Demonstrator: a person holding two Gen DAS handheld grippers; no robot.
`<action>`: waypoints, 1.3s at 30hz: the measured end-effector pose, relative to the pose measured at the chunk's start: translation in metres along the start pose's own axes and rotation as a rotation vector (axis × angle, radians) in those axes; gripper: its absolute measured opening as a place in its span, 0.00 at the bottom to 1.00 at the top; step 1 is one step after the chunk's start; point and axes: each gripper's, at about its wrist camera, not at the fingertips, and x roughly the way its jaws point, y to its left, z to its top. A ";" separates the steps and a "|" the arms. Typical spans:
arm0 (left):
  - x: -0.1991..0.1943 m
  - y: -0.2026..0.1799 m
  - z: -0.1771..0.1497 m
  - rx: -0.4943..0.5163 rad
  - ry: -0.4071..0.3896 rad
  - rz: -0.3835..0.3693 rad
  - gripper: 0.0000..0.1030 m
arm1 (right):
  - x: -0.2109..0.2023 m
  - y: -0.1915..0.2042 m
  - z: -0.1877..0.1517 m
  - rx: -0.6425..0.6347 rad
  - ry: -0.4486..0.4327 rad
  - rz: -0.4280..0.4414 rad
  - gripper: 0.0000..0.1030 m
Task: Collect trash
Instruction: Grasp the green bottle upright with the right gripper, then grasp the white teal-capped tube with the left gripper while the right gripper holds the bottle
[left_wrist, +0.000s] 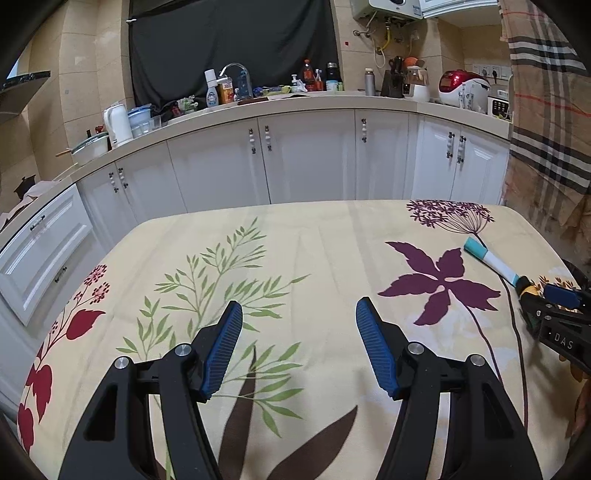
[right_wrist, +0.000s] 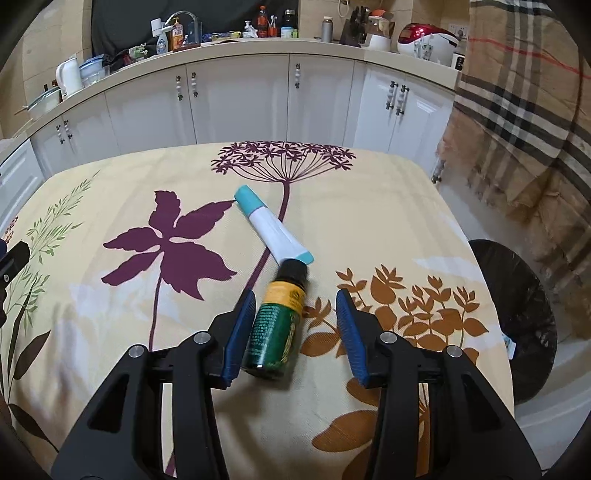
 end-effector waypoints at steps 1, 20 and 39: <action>0.000 -0.001 0.000 0.001 0.001 -0.003 0.61 | 0.000 -0.001 0.000 0.002 0.004 0.007 0.43; 0.003 -0.052 0.002 0.045 0.025 -0.091 0.61 | -0.014 -0.033 0.001 0.028 -0.047 0.049 0.22; 0.034 -0.177 0.023 0.117 0.106 -0.197 0.61 | -0.016 -0.155 -0.003 0.149 -0.104 -0.037 0.22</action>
